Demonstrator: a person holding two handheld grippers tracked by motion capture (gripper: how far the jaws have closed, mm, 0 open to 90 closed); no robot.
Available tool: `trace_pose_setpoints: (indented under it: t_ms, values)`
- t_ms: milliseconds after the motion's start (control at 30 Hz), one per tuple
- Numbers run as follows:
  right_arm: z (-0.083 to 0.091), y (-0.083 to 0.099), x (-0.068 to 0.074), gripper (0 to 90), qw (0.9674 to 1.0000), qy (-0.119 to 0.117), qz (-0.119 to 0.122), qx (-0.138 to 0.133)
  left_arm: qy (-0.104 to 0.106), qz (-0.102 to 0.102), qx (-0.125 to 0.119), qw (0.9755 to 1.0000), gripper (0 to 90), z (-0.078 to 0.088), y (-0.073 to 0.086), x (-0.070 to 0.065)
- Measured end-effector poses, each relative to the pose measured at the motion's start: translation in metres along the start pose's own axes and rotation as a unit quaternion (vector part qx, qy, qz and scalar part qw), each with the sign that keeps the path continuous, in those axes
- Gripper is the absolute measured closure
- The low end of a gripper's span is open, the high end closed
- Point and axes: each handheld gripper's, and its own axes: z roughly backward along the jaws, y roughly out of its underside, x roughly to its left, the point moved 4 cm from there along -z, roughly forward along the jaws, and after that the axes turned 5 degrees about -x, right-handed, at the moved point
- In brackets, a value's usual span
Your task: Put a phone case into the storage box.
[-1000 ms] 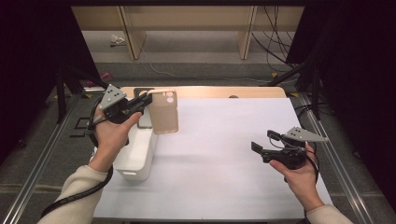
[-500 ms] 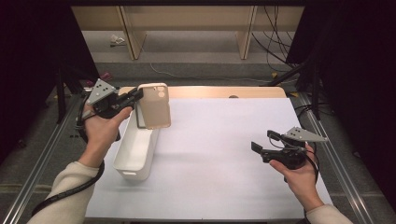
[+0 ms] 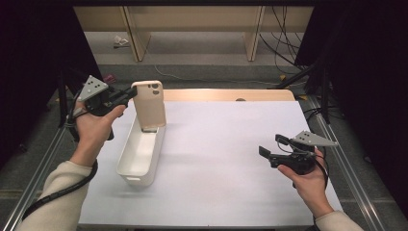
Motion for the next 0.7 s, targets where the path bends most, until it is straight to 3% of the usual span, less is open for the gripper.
trace_pose_setpoints:
  t_ms: [267, 700]
  values:
    - [0.000, 0.000, 0.000, 16.8, 1.0000, 0.000, -0.001, 0.001, 0.001, -0.009, 0.007, 0.9999, 83.0, -0.002, 0.002, 0.016]
    - [0.000, 0.000, 0.000, 16.8, 1.0000, 0.000, -0.002, 0.001, -0.005, -0.025, 0.023, 0.9994, 83.0, -0.009, 0.015, 0.030]
